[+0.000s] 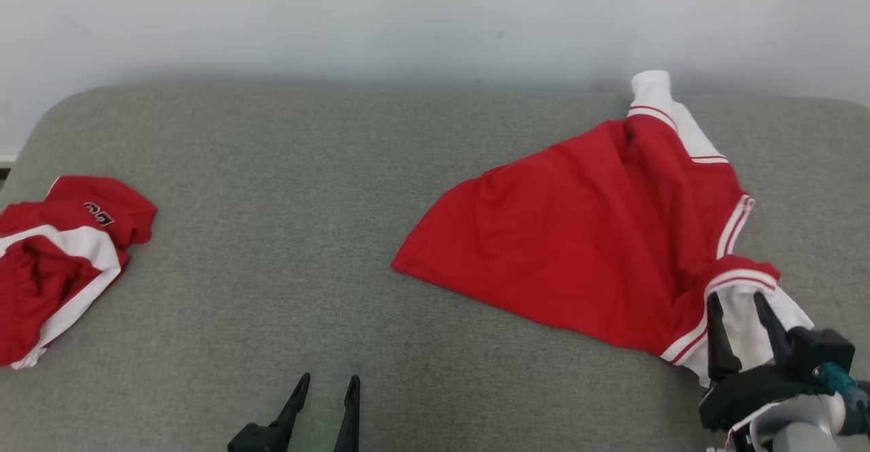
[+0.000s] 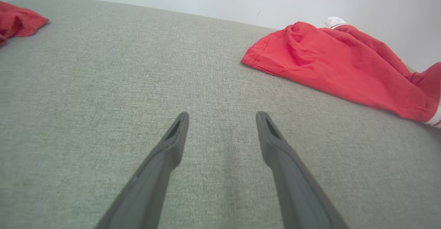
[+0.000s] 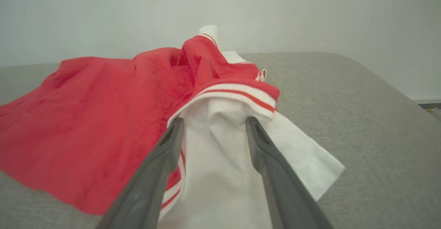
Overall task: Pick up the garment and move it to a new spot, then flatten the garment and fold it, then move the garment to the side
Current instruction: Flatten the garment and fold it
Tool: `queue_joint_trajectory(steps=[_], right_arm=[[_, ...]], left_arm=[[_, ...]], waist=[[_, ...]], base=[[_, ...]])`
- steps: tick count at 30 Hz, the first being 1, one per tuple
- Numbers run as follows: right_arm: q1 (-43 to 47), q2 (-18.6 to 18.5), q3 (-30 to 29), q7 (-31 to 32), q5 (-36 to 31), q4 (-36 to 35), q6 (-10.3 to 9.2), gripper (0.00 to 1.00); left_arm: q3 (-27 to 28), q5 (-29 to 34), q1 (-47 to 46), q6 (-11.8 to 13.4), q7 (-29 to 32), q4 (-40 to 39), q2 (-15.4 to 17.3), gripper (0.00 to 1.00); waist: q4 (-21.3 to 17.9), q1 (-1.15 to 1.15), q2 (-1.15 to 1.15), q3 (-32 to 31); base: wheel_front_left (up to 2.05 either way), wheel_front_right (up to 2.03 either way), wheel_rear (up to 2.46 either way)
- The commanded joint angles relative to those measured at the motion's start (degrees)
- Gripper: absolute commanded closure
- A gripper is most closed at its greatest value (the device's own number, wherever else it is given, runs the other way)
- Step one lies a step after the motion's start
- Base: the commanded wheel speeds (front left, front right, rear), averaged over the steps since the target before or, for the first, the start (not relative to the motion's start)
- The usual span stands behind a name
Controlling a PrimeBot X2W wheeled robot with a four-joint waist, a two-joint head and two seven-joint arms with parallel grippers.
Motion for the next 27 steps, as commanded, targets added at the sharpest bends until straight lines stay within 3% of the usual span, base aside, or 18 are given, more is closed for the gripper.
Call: queue_joint_trajectory(steps=[1,6,14,20,27], right_arm=[[-1.81,0.46,-0.82,-1.00,-0.69,1.30,-0.13,0.00],[-3.45,0.78,-1.98,-2.17,-1.60,3.29,-0.13,0.00],[-0.71,2.79,-2.34,-2.22,-0.42,-3.33,-0.13,0.00],[1.04,3.06,-2.31,-2.23,0.93,-5.90,-0.13,0.00],[0.10,2.92,-1.00,-2.24,1.73,-7.81,-0.13,0.00]], left_arm=[[-0.20,0.42,-0.83,0.21,-0.18,0.03,0.07,0.00],[-0.23,-0.15,-0.69,0.59,-0.18,-0.63,0.07,0.00],[0.51,0.77,-4.08,0.32,-0.18,-2.44,0.05,0.00],[1.33,1.88,-9.51,-0.46,-0.17,-1.31,0.06,0.00],[3.05,3.55,-17.52,-1.57,-0.17,5.63,0.08,0.00]], waist=[[1.70,-0.01,0.00,0.71],[2.32,-0.01,0.00,0.38],[-0.37,-0.01,0.00,2.10],[-3.83,-0.01,0.00,4.58],[-8.49,-0.01,0.00,8.11]], base=[[0.00,0.00,0.00],[0.00,0.00,0.00],[0.00,0.00,0.00],[0.00,0.00,0.00],[0.00,0.00,0.00]])
